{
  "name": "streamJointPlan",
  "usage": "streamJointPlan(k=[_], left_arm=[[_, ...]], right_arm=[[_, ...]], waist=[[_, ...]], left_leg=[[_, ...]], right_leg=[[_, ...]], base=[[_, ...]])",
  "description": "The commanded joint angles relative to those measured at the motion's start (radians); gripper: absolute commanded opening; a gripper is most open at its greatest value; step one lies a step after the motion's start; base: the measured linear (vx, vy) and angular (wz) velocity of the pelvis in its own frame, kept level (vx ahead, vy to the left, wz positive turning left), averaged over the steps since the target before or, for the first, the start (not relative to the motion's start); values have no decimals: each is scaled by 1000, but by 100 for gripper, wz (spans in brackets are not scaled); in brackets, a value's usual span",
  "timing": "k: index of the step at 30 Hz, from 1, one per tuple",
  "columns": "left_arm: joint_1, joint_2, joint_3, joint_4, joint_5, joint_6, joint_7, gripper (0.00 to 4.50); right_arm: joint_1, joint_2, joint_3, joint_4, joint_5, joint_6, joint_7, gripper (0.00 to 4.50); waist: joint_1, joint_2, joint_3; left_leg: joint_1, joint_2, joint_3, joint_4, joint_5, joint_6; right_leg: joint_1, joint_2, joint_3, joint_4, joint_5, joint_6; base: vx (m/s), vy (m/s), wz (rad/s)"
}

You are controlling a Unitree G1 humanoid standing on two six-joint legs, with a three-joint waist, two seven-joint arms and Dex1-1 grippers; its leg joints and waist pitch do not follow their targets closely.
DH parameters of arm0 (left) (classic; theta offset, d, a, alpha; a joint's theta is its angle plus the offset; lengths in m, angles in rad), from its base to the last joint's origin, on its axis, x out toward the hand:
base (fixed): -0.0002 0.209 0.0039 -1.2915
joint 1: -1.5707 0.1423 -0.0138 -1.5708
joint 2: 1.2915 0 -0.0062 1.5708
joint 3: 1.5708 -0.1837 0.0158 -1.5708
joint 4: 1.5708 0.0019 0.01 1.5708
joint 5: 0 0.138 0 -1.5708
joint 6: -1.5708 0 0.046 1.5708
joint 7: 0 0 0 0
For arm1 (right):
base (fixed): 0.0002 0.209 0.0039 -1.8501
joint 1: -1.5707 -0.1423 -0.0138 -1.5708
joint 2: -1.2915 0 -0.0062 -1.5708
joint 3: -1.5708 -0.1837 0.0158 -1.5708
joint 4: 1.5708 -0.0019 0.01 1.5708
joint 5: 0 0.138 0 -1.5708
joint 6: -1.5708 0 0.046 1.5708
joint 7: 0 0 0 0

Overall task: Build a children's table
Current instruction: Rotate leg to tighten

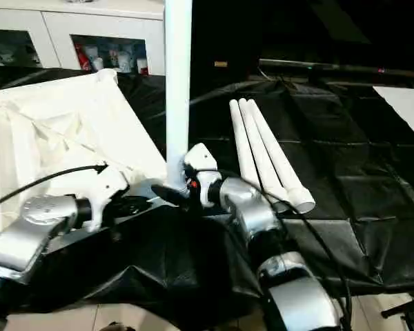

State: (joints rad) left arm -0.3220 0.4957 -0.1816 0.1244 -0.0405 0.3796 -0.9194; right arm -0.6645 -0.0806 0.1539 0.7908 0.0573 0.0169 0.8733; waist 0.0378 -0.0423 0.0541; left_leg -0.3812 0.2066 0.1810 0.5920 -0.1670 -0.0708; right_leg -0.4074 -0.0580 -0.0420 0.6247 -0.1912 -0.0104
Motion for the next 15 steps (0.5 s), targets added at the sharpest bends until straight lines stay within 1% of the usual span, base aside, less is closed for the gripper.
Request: streamJointPlan(k=[1, 3, 4, 6, 7, 8, 9, 10, 11, 12, 13, 14, 15], left_arm=[[-3, 17, 10, 28, 15, 6, -2, 0], [-9, 24, 1, 27, 1, -2, -27, 0], [-10, 25, -1, 27, 0, -5, -33, 0], [-11, 38, -10, 3, -16, 5, -64, 0], [-11, 38, -10, 3, -16, 5, -64, 0], [-19, 47, -13, -29, -40, 34, -92, 0], [-33, 47, -13, -46, -62, 53, -112, 0], [-39, 45, -17, -22, -40, 26, -92, 0], [-40, 45, -19, -12, -31, 14, -84, 0], [-27, 53, -26, 1, -11, -14, -76, 0], [-27, 53, -26, 1, -11, -14, -76, 0], [-1, 64, -26, -17, -17, -14, -91, 0], [8, 66, -24, -28, -25, -9, -97, 0]], right_arm=[[12, -19, 12, -30, -2, -4, 17, 449], [27, -39, 15, -51, -8, -5, 42, 449], [31, -44, 16, -56, -8, -4, 48, 449], [41, -67, 20, -89, -5, 13, 81, 449], [41, -67, 20, -89, -5, 13, 81, 449], [38, -89, 17, -120, 9, 35, 115, 449], [25, -105, 8, -128, 28, 44, 147, 449], [15, -106, 3, -101, 34, 27, 162, 449], [12, -107, 2, -91, 36, 21, 166, 449], [7, -99, 9, -49, 23, -7, 158, 449], [7, -99, 9, -49, 23, -7, 158, 449], [8, -85, 10, -27, 10, -15, 131, 449], [8, -80, 6, -26, 12, -10, 120, 449]], waist=[[8, 22, -64], [7, 20, -64], [7, 18, -64], [7, 18, -65], [7, 11, -66], [5, 3, -65], [10, -53, -63], [22, -25, -60], [20, -22, -59], [19, -16, -55], [14, -26, -54], [19, -23, -56], [18, -26, -56]], left_leg=[[22, 24, -8, -73, -233, -4], [20, 24, -7, -72, -234, -4], [21, 24, -6, -71, -234, -2], [20, 25, -8, -71, -223, 0], [20, 25, -7, -70, -214, 6], [19, 25, -6, -70, -208, 11], [9, 25, -7, -69, -177, 35], [26, 30, -2, -68, -187, 30], [26, 32, -4, -69, -189, 26], [26, 32, -7, -75, -230, -3], [26, 31, -6, -77, -248, -9], [28, 31, -7, -76, -262, -14], [25, 31, -7, -76, -256, -17]], right_leg=[[46, -66, 40, -66, -107, -230], [47, -67, 41, -66, -107, -235], [48, -67, 42, -67, -113, -233], [49, -67, 41, -65, -106, -233], [50, -67, 41, -62, -101, -235], [50, -66, 41, -64, -102, -234], [60, -74, 39, -56, -152, -214], [39, -79, 44, -68, -190, -210], [38, -77, 42, -69, -187, -213], [35, -71, 39, -67, -194, -209], [36, -69, 39, -70, -203, -206], [36, -74, 42, -69, -210, -205], [39, -75, 43, -69, -204, -207]], base=[[0, 0, 0], [0, 0, 0], [0, 0, 0], [0, 0, 0], [0, 0, 0], [0, 0, 0], [0, 0, 0], [0, 0, 0], [0, 0, 0], [0, 0, 0], [0, 0, 0], [0, 0, 0], [0, 0, 0]])
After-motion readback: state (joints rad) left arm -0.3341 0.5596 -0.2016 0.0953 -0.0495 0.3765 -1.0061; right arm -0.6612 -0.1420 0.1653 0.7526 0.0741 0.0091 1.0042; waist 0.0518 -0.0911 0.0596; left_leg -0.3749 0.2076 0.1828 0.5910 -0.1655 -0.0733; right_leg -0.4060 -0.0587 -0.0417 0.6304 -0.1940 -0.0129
